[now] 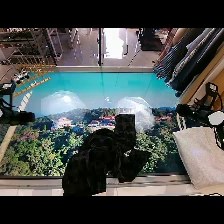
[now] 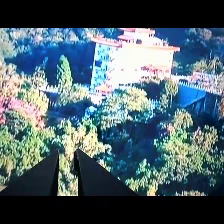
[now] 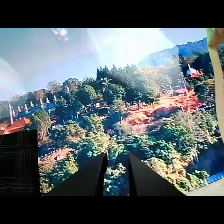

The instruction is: Fold the clothes and pants, and hang the long-sleeved shirts on hangers.

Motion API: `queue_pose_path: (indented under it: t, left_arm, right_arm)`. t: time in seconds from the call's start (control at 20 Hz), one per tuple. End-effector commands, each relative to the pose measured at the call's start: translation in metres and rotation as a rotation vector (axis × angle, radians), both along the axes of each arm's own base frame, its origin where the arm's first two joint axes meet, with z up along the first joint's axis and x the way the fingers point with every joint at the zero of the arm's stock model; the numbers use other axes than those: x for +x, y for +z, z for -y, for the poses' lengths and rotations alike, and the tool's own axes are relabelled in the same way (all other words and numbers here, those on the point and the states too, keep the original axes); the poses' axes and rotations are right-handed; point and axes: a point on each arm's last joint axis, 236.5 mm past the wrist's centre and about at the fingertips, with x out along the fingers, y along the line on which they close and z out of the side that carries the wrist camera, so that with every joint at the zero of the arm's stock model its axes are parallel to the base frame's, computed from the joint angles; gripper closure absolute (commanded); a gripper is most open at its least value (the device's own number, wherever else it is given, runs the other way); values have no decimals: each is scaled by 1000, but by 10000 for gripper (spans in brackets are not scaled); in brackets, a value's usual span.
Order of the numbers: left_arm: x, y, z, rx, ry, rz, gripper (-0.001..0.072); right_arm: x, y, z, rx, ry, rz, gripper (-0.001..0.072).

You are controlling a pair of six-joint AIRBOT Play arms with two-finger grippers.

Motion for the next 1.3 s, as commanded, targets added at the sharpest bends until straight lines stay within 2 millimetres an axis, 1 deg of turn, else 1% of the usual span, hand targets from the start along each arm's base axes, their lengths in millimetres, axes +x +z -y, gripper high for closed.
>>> queue_pose_path:
  t: [0.0, 0.1, 0.25, 0.35, 0.4, 0.45, 0.5, 0.55, 0.6, 0.65, 0.7, 0.75, 0.8, 0.85, 0.9, 0.95, 1.0, 1.05, 1.1, 1.15, 1.2, 1.25]
  left_arm:
    - [28, 21, -3, 20, -10, 147, 598]
    - [35, 24, 1, 10, -15, 176, 598]
    - [38, 23, 28, -139, -14, 193, 599]
    - [31, 18, 50, -247, -21, 154, 599]
    - [19, 11, 67, -293, -71, 92, 598]
    - [2, 3, 90, -329, -195, 11, 500]
    - [-20, -6, 118, -377, -346, -66, 233]
    - [-42, -16, 141, -429, -454, -140, 148]
    - [-70, -30, 161, -490, -509, -241, 149]
    - [-97, -46, 176, -522, -547, -339, 209]
    - [-126, -63, 191, -535, -590, -424, 319]
    - [-152, -76, 206, -535, -635, -478, 352]
    - [-179, -87, 220, -526, -694, -522, 352]
    - [-204, -91, 232, -510, -759, -551, 352]
    - [-229, -94, 242, -481, -839, -570, 352]
    - [-250, -96, 247, -430, -920, -579, 352]
    - [-267, -100, 248, -351, -1010, -573, 347]
    - [-276, -104, 248, -270, -1084, -543, 288]
    - [-277, -107, 252, -190, -1152, -482, 196]
    - [-274, -110, 259, -129, -1216, -411, 111]
    - [-272, -114, 271, -85, -1276, -345, -13]
    - [-272, -118, 280, -48, -1329, -299, -13]
  right_arm:
    - [1, 2, -14, 82, 2, 8, 526]
    - [-7, -5, -20, 103, 14, -39, 526]
    - [-11, -9, -21, 101, 23, -64, 530]
    - [-17, -14, -27, 122, 36, -98, 532]
    - [-21, -17, -29, 127, 43, -118, 550]
    - [-28, -22, -33, 137, 57, -153, 549]
    - [-35, -26, -38, 152, 72, -190, 546]
    - [-44, -31, -48, 188, 97, -232, 530]
    - [-53, -33, -60, 217, 143, -269, 442]
    - [-67, -36, -77, 243, 232, -313, 344]
    - [-83, -41, -92, 266, 320, -362, 287]
    - [-99, -48, -102, 293, 373, -415, 249]
    - [-113, -56, -113, 331, 419, -458, 224]
    - [-128, -66, -124, 381, 446, -505, 174]
    - [-140, -79, -132, 423, 457, -541, 172]
    - [-151, -93, -138, 459, 461, -571, 172]
    - [-161, -108, -143, 483, 458, -591, 169]
    - [-169, -119, -146, 498, 463, -613, 169]
    - [-176, -127, -150, 517, 475, -631, 168]
    - [-181, -133, -152, 523, 483, -643, 166]
    - [-184, -137, -153, 528, 486, -655, 137]
    - [-187, -139, -154, 531, 497, -666, 121]
